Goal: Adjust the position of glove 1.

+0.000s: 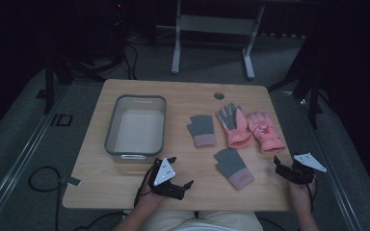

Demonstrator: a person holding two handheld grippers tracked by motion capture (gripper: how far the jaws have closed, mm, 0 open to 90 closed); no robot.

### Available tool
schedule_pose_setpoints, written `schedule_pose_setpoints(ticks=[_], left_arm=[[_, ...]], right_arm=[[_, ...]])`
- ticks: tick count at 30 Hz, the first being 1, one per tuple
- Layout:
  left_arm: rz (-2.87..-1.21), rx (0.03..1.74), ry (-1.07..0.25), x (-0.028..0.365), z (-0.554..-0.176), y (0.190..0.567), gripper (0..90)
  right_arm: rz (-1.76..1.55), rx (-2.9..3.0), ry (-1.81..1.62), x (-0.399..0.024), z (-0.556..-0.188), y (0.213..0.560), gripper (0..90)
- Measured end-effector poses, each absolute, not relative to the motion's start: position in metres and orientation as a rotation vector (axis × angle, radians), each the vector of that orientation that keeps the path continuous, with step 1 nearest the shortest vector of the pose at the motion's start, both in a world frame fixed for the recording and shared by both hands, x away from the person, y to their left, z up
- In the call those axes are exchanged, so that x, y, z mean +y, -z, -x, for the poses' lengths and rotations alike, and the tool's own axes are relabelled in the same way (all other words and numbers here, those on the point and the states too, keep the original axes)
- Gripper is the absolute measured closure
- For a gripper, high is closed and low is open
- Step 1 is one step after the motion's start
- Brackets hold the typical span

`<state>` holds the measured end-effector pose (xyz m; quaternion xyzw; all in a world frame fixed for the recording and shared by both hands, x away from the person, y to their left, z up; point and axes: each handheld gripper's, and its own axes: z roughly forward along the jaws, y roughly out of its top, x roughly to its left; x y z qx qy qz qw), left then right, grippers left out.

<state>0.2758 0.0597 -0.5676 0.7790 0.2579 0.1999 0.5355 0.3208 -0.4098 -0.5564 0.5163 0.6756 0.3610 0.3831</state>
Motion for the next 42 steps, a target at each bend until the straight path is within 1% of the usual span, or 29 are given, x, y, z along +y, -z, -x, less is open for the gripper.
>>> schedule_pose_setpoints(ticks=[12,22,27,33,37,42], left_arm=[[-1.840,0.622,-0.482,0.060,-0.276,0.568,0.0],[-1.825,0.614,-0.483,0.062,-0.275,0.568,0.0],[-1.828,0.610,-0.486,0.061,-0.274,0.568,0.0],[-1.827,0.609,-0.489,0.061,-0.274,0.568,0.0],[-1.824,0.612,-0.486,0.061,-0.274,0.568,0.0],[-1.826,0.609,-0.487,0.061,-0.274,0.568,0.0]], right_arm=[[-1.364,1.714,-0.953,-0.414,-0.320,0.555,16.4],[-1.445,1.736,-0.941,-0.408,-0.317,0.536,16.5],[-1.461,1.698,-1.000,-0.406,-0.319,0.510,13.8],[-1.409,1.708,-0.988,-0.394,-0.327,0.483,12.5],[-1.383,1.719,-0.992,-0.386,-0.335,0.470,12.8],[-1.387,1.750,-1.026,-0.377,-0.343,0.457,15.7]])
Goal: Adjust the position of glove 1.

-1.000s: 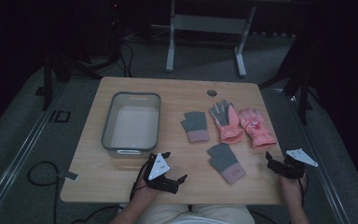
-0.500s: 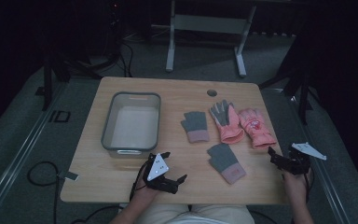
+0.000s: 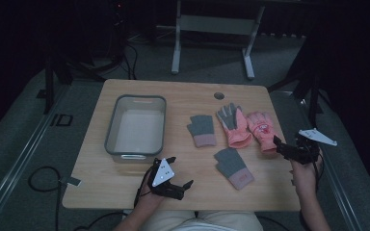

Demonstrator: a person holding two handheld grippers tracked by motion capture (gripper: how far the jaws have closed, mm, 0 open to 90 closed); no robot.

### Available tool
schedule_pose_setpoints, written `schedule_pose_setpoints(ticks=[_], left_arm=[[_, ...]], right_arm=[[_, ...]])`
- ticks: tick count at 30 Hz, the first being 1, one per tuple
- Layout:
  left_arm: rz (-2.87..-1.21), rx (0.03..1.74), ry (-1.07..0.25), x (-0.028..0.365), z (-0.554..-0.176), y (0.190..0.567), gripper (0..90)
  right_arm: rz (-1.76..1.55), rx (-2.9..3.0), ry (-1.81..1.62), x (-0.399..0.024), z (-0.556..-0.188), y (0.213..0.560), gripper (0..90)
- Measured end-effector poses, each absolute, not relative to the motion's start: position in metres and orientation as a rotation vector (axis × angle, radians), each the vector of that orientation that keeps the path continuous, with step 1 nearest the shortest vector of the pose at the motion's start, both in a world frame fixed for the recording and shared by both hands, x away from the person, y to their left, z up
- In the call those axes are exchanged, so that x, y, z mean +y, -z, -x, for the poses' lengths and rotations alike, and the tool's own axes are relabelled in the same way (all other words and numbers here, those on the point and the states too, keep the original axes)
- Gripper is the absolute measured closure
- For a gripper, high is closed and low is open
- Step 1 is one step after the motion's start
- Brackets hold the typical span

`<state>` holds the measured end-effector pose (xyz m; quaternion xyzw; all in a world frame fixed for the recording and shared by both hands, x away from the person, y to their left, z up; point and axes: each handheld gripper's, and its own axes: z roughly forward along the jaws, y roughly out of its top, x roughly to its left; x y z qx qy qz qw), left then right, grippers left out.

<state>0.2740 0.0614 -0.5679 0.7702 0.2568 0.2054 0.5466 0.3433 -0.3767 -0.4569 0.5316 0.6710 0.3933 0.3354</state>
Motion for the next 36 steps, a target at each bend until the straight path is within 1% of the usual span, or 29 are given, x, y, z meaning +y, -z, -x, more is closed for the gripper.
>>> schedule_pose_setpoints(ticks=[2,5,6,8,13,21,24,26,31,35,36], left_arm=[[-1.827,0.607,-0.488,0.061,-0.274,0.568,0.0],[-1.828,0.605,-0.489,0.061,-0.274,0.568,0.0],[-1.828,0.604,-0.489,0.061,-0.274,0.568,0.0],[-1.831,0.601,-0.490,0.061,-0.274,0.568,0.0],[-1.832,0.600,-0.489,0.061,-0.274,0.568,0.0],[-1.833,0.598,-0.486,0.061,-0.274,0.568,0.0],[-1.832,0.598,-0.485,0.061,-0.274,0.568,0.0],[-1.832,0.598,-0.482,0.061,-0.274,0.568,0.0],[-1.832,0.596,-0.480,0.061,-0.274,0.568,0.0],[-1.832,0.594,-0.478,0.061,-0.274,0.568,0.0],[-1.832,0.594,-0.476,0.061,-0.274,0.568,0.0]], right_arm=[[-1.400,1.770,-1.029,-0.374,-0.346,0.454,17.3],[-1.414,1.783,-1.035,-0.369,-0.351,0.449,17.3],[-1.414,1.780,-1.038,-0.367,-0.353,0.447,17.0],[-1.407,1.804,-1.040,-0.362,-0.357,0.444,13.1],[-1.387,1.841,-1.073,-0.347,-0.365,0.439,11.6],[-1.294,1.924,-1.110,-0.317,-0.377,0.434,15.1],[-1.269,1.967,-1.122,-0.304,-0.383,0.434,17.2],[-1.254,1.995,-1.137,-0.296,-0.387,0.435,25.6],[-1.215,2.028,-1.165,-0.276,-0.397,0.438,36.2],[-1.182,2.062,-1.163,-0.264,-0.403,0.441,38.3],[-1.145,2.089,-1.153,-0.254,-0.408,0.444,39.5]])
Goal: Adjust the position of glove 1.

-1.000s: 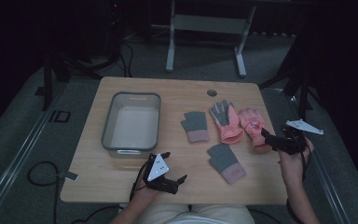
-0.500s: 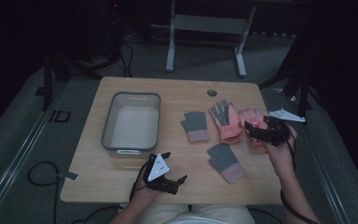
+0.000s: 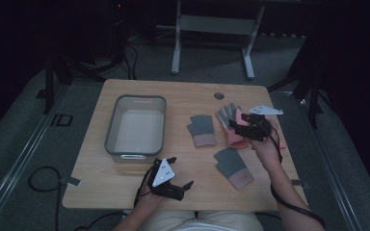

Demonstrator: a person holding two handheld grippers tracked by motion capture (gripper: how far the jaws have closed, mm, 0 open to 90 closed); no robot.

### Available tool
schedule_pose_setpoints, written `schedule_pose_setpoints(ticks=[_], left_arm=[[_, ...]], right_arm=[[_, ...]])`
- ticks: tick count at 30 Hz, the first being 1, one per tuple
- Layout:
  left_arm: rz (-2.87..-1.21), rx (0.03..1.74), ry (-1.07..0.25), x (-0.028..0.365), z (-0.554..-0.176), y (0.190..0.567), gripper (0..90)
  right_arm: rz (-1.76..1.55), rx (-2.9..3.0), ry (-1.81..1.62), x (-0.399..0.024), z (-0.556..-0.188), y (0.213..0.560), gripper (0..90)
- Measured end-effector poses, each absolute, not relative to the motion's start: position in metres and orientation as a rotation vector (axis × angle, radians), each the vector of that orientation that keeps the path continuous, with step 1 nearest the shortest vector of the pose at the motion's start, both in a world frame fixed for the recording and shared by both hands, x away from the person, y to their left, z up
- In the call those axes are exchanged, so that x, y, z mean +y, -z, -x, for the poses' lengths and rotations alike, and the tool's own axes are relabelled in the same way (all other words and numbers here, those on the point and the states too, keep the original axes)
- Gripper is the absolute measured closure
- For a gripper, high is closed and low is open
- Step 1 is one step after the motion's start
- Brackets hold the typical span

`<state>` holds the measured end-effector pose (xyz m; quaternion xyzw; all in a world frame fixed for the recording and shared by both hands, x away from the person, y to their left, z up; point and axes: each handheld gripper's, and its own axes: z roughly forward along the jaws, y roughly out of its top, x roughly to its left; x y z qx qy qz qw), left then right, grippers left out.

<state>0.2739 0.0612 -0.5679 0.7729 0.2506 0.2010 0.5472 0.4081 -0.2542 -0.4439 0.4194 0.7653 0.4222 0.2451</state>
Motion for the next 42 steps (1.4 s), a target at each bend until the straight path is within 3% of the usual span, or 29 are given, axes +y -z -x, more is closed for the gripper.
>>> schedule_pose_setpoints(ticks=[32,37,42], left_arm=[[-1.827,0.580,-0.473,0.061,-0.273,0.568,0.0],[-1.825,0.581,-0.472,0.062,-0.272,0.568,0.0],[-1.825,0.578,-0.475,0.062,-0.272,0.568,0.0]], right_arm=[[-1.055,2.374,-1.001,-0.168,-0.487,0.506,47.7],[-1.063,2.424,-0.940,-0.162,-0.498,0.518,54.7],[-1.068,2.449,-0.871,-0.158,-0.506,0.529,56.1]])
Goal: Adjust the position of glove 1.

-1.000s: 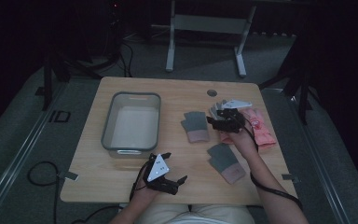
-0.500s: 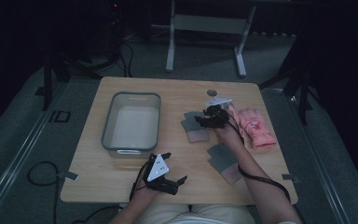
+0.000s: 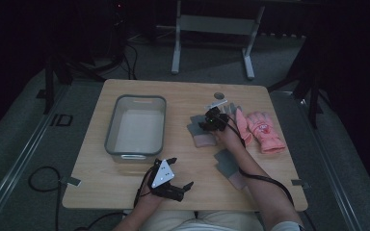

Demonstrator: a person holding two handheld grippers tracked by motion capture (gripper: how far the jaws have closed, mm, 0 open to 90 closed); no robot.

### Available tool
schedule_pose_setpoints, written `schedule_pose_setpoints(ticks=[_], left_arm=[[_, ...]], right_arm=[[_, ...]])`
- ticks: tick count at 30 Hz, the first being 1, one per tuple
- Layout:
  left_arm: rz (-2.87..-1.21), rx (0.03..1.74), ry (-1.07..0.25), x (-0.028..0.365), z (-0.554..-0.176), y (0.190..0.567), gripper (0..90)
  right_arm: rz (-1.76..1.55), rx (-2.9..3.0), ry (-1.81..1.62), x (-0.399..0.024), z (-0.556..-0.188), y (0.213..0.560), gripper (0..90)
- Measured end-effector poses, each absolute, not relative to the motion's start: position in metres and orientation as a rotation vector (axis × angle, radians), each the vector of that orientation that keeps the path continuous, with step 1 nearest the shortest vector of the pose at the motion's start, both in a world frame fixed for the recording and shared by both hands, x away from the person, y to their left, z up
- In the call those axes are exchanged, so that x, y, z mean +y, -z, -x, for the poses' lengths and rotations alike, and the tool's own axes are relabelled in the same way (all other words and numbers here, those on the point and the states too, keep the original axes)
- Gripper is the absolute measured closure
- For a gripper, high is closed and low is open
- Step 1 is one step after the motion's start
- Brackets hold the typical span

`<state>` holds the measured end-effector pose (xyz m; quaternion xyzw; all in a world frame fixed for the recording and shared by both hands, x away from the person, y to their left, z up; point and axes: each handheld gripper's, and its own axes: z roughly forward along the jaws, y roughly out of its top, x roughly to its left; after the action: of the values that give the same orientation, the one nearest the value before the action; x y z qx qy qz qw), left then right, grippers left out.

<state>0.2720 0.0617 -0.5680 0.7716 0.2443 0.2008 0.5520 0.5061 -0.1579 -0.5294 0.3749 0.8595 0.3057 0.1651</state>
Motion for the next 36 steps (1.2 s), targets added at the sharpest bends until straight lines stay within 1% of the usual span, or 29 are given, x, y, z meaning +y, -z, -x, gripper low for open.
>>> schedule_pose_setpoints(ticks=[4,6,9,11,13,15,16,17,18,19,20,21,22,26,27,28,29,30,31,32,35,36], left_arm=[[-1.825,0.578,-0.474,0.062,-0.272,0.568,0.0],[-1.827,0.580,-0.476,0.061,-0.272,0.568,0.0],[-1.829,0.580,-0.476,0.061,-0.272,0.568,0.0],[-1.829,0.580,-0.476,0.061,-0.272,0.568,0.0],[-1.827,0.582,-0.476,0.061,-0.272,0.568,0.0],[-1.827,0.581,-0.477,0.061,-0.272,0.568,0.0],[-1.826,0.582,-0.477,0.061,-0.272,0.568,0.0],[-1.825,0.580,-0.478,0.062,-0.272,0.568,0.0],[-1.825,0.580,-0.476,0.062,-0.272,0.568,0.0],[-1.824,0.586,-0.476,0.062,-0.272,0.568,0.0],[-1.823,0.591,-0.475,0.062,-0.272,0.568,0.0],[-1.821,0.593,-0.475,0.062,-0.272,0.568,0.0],[-1.819,0.593,-0.478,0.062,-0.272,0.568,0.0],[-1.813,0.585,-0.482,0.062,-0.271,0.568,0.0],[-1.813,0.581,-0.483,0.062,-0.271,0.568,0.0],[-1.812,0.580,-0.485,0.062,-0.271,0.568,0.0],[-1.812,0.580,-0.486,0.062,-0.271,0.568,0.0],[-1.812,0.577,-0.489,0.062,-0.270,0.568,0.0],[-1.812,0.577,-0.491,0.062,-0.270,0.568,0.0],[-1.813,0.576,-0.492,0.062,-0.270,0.568,0.0],[-1.812,0.568,-0.489,0.062,-0.270,0.568,0.0],[-1.809,0.562,-0.486,0.062,-0.269,0.568,0.0]], right_arm=[[-1.088,2.498,-0.820,-0.157,-0.512,0.543,59.1],[-1.115,2.504,-0.818,-0.157,-0.513,0.542,61.7],[-1.131,2.495,-0.813,-0.154,-0.511,0.542,70.9],[-1.141,2.492,-0.817,-0.153,-0.511,0.542,70.9],[-1.182,2.481,-0.840,-0.153,-0.511,0.542,79.3],[-1.218,2.476,-0.840,-0.151,-0.510,0.541,81.7],[-1.254,2.482,-0.845,-0.151,-0.507,0.537,84.5],[-1.266,2.483,-0.870,-0.150,-0.503,0.532,84.8],[-1.264,2.476,-0.898,-0.150,-0.498,0.525,84.9],[-1.251,2.458,-0.943,-0.149,-0.485,0.509,85.0],[-1.251,2.458,-0.943,-0.149,-0.485,0.509,85.0],[-1.226,2.429,-0.988,-0.148,-0.469,0.492,85.0],[-1.226,2.429,-0.988,-0.148,-0.469,0.492,85.0],[-1.205,2.380,-1.085,-0.150,-0.431,0.465,85.0],[-1.217,2.343,-1.124,-0.152,-0.413,0.460,84.9],[-1.217,2.343,-1.124,-0.152,-0.413,0.460,84.9],[-1.235,2.316,-1.144,-0.154,-0.404,0.459,84.9],[-1.276,2.280,-1.158,-0.155,-0.387,0.461,85.0],[-1.276,2.280,-1.158,-0.155,-0.387,0.461,85.0],[-1.283,2.268,-1.158,-0.155,-0.379,0.463,85.0],[-1.312,2.286,-1.130,-0.154,-0.361,0.476,84.9],[-1.319,2.305,-1.095,-0.152,-0.354,0.487,84.9]])
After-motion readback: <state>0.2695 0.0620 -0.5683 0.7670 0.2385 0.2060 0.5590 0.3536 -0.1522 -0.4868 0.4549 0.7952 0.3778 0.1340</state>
